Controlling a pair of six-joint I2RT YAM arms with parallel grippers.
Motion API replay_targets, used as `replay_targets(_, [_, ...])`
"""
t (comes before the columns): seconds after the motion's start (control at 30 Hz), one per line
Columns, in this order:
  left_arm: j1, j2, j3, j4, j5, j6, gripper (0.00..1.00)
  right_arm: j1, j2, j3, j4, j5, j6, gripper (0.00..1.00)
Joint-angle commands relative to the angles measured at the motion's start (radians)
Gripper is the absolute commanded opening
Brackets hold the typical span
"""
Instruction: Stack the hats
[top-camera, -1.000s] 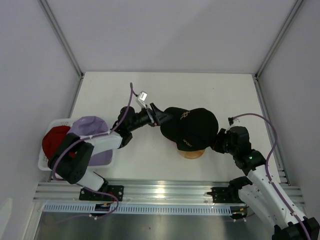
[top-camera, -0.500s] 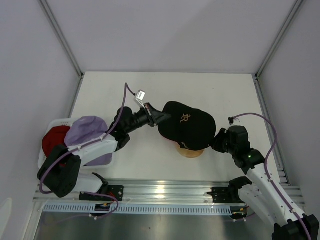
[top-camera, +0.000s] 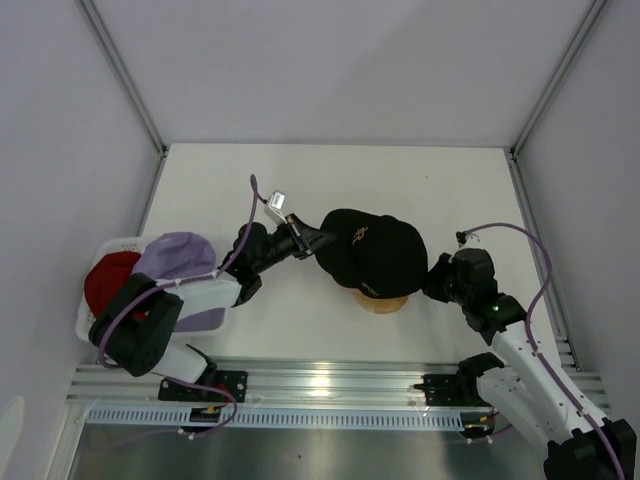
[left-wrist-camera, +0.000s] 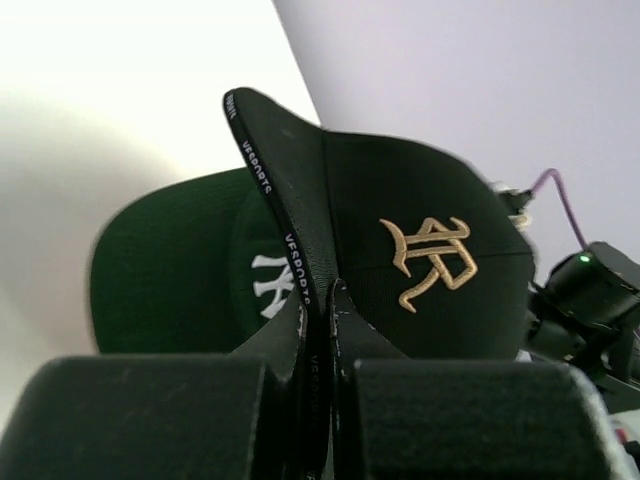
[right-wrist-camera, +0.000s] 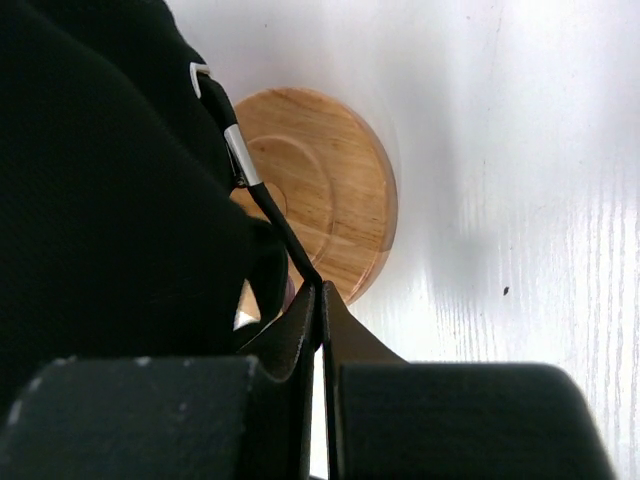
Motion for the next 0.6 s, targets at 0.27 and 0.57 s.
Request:
replay_targets(0.27, [0.034,0.283,-0.151,0.186,-0.082,0.061,0.01,0.002,0.045,0.002,0.006,0.046,-0.012,0.00])
replay_targets(0.57, [0.016,0.413,-0.237,0.526,-0.002,0.070,0.01,0.002,0.042,0.042,-0.052,0.118,0.008,0.00])
